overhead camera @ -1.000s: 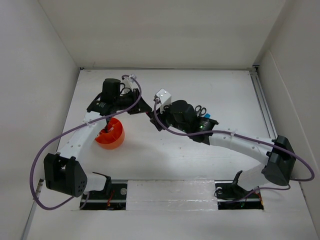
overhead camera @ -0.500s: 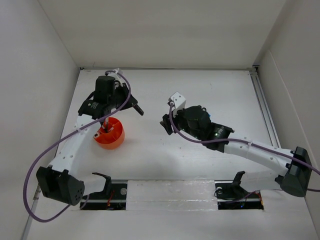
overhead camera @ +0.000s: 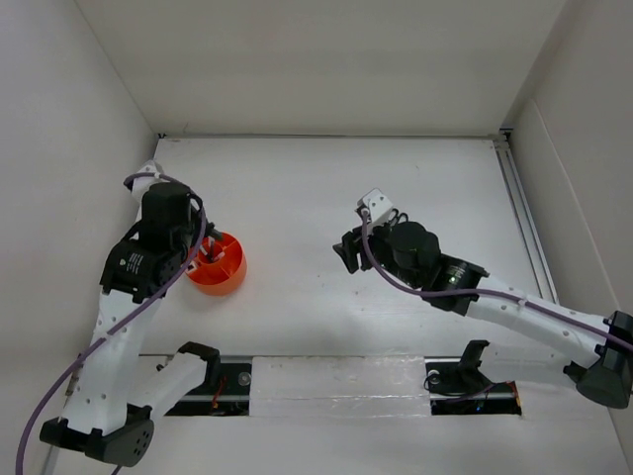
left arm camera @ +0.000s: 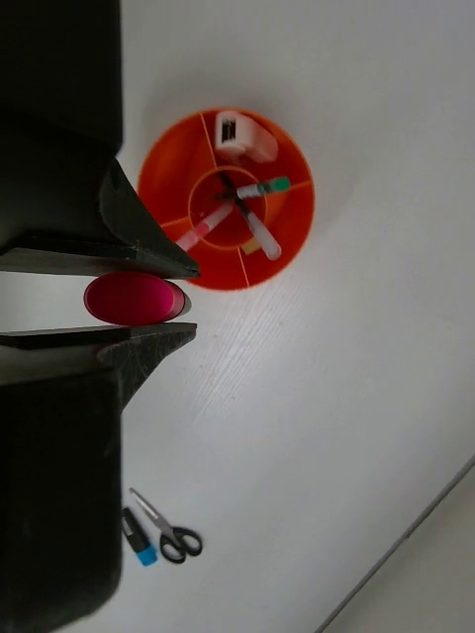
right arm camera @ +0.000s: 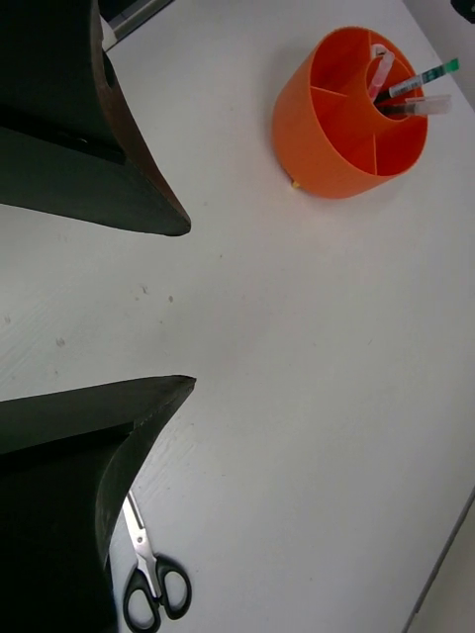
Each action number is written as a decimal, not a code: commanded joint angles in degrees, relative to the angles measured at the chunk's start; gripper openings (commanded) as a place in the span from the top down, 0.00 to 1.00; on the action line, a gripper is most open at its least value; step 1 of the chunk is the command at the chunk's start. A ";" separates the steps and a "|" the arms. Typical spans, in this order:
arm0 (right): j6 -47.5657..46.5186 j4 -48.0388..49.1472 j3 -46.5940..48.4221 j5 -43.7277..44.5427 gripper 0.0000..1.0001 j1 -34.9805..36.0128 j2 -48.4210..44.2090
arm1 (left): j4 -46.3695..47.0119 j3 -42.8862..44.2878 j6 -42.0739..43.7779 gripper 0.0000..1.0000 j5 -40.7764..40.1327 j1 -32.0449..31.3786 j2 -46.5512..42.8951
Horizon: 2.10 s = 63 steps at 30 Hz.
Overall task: Sort the stationery into containers
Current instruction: Place the pen in the storage box.
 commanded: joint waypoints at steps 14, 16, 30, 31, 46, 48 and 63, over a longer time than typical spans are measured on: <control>1.29 1.22 -2.35 -5.42 0.34 0.42 -8.77 | -14.31 -9.12 -16.93 1.00 -13.66 0.14 -4.23; 1.29 1.22 -2.96 -6.21 0.34 0.42 -9.47 | -14.30 -11.32 -19.48 1.00 -15.33 0.14 -4.24; 1.29 2.89 -4.02 -10.26 0.34 0.42 -11.59 | -16.15 -11.51 -31.28 1.00 -19.47 0.14 0.06; 1.29 2.89 -4.02 -10.26 0.34 0.42 -12.11 | -16.15 -12.03 -31.97 1.00 -19.46 0.14 0.59; 1.29 4.03 -5.07 -12.90 0.33 0.42 -13.17 | -13.60 -15.64 -36.73 1.00 -22.45 0.14 3.67; 1.29 4.03 -5.07 -13.43 0.33 0.42 -13.17 | -13.60 -16.33 -36.73 1.00 -22.45 0.14 4.28; 1.29 5.08 -6.74 -14.48 0.32 0.42 -17.38 | -13.77 -16.96 -39.71 0.74 -24.03 0.14 8.16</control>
